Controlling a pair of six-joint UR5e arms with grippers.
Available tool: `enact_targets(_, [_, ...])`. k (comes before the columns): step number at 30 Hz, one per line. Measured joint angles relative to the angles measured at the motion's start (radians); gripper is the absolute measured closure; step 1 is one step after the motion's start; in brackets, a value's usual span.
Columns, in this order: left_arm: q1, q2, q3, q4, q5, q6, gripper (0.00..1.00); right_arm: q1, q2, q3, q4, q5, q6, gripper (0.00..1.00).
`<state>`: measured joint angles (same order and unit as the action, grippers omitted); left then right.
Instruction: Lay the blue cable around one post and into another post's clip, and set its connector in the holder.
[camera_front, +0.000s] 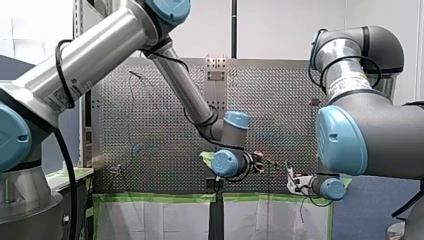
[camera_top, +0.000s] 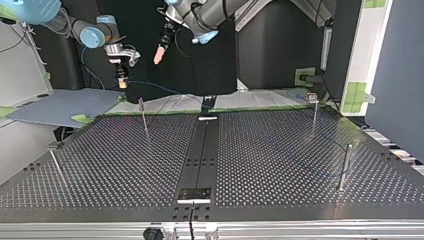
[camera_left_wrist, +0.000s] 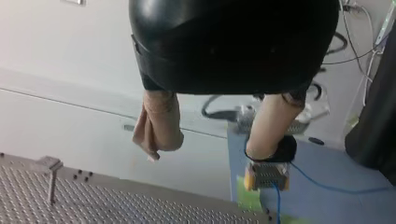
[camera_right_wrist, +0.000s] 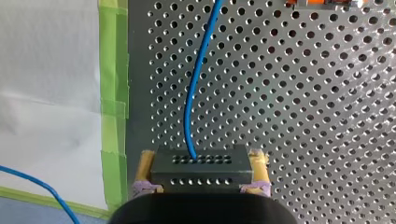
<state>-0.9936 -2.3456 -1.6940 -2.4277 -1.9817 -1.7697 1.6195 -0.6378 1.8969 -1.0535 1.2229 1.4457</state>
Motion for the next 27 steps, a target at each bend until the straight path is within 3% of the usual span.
enact_targets(5, [0.004,-0.040,0.042,-0.039,-0.001,0.015,0.00,-0.007,0.000,0.000,0.000,-0.003,0.001,1.00])
enact_targets(15, [0.012,-0.136,0.138,-0.125,-0.001,-0.009,0.00,-0.013,0.001,0.000,0.000,-0.026,0.001,1.00])
enact_targets(21, [0.027,-0.189,0.192,-0.132,-0.005,-0.011,0.00,-0.013,0.000,0.000,0.001,-0.029,0.001,1.00])
enact_targets(27, [0.051,-0.204,0.246,-0.132,-0.023,-0.011,0.00,-0.013,0.001,0.000,0.003,-0.032,0.001,1.00])
